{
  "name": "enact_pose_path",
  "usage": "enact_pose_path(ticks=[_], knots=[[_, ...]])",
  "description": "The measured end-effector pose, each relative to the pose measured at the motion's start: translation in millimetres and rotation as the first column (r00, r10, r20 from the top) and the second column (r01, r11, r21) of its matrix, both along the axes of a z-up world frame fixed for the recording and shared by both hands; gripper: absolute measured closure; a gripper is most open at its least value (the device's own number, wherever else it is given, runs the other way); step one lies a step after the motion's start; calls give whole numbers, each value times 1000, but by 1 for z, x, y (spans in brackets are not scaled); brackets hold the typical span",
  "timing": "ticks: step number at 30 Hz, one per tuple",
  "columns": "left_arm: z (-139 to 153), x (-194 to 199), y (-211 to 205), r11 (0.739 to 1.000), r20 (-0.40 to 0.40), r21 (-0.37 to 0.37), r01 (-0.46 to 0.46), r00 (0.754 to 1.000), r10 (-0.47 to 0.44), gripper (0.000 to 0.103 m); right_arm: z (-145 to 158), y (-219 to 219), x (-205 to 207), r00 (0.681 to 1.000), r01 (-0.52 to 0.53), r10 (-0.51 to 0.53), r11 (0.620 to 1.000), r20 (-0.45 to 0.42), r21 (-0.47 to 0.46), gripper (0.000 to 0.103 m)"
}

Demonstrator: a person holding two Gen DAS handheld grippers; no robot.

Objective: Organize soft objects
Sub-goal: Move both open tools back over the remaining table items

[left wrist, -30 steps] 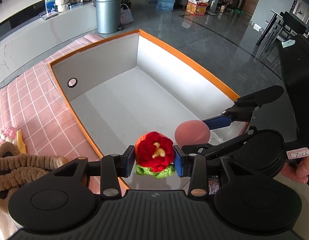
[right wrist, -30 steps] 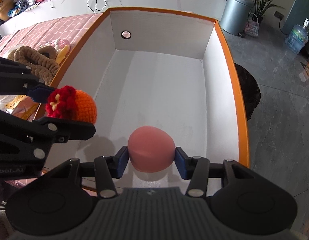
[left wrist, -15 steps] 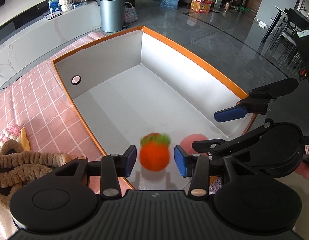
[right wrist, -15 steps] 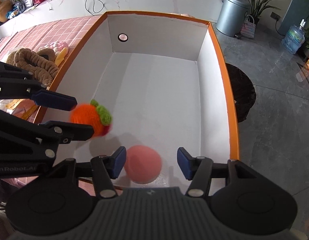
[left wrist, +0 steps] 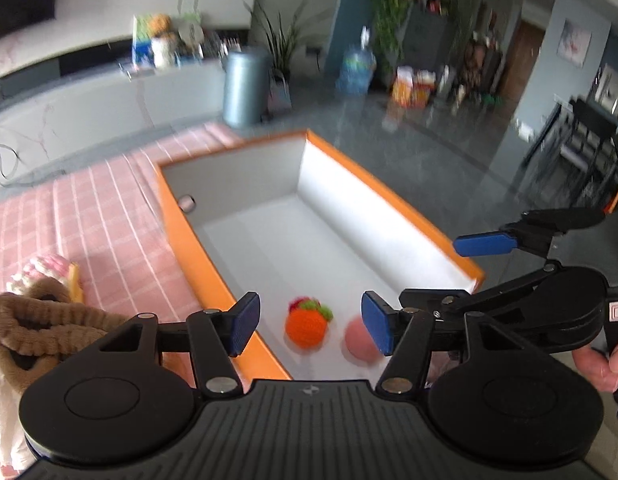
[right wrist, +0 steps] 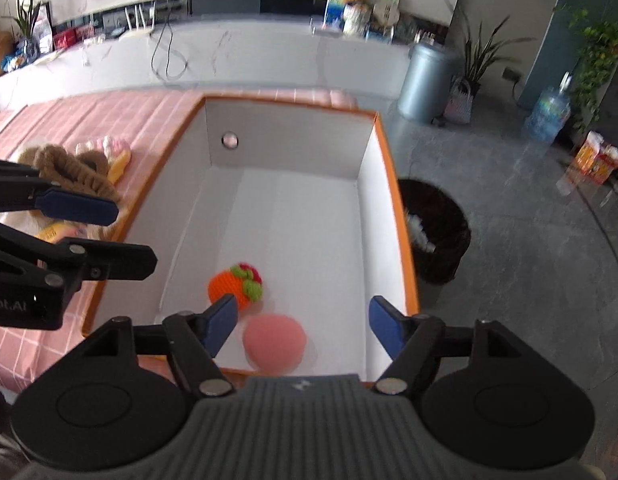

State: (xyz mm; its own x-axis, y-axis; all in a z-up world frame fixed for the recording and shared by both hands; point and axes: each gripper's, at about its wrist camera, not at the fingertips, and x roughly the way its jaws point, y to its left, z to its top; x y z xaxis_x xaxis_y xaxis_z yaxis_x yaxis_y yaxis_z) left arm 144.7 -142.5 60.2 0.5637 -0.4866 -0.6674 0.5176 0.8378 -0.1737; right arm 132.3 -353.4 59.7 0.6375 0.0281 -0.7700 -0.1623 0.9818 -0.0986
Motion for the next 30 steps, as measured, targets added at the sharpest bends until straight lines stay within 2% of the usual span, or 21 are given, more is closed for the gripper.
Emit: enact_pose_path(ticks=[2,4,7,14,20,24,27,30], knots=[[7,-8,11,999,42,-28,-30,999,31,31,11,7,-12,997,4,-3,1000,80,-13,24],[13,-16,23,997,82,-51,-62,994,66,30,19,18,-24,988,2,3,1000,154,-31,16],[19,-30,42,993,137,-69,-95,985,104,29,26,35,-41,971,-1,12,999,237,-46,14],[19,-53,98,969,159,-111,-219,959,235,29,23,76,-72,927,-22,3,999,376,46,11],[2,-68,137,936,156,-125,-330,925,347,29,9,118,-85,906,-69,1,987,423,144,10],[-17,-83,164,893,140,-156,-421,886,442,29,-6,149,-91,904,-96,8,978,426,184,10],[-30,-90,176,881,133,-109,-460,872,471,28,-26,166,-95,910,-125,32,972,414,200,9],[-39,-96,189,862,125,-94,-498,853,507,28,-41,182,-93,919,-149,70,973,387,177,9]])
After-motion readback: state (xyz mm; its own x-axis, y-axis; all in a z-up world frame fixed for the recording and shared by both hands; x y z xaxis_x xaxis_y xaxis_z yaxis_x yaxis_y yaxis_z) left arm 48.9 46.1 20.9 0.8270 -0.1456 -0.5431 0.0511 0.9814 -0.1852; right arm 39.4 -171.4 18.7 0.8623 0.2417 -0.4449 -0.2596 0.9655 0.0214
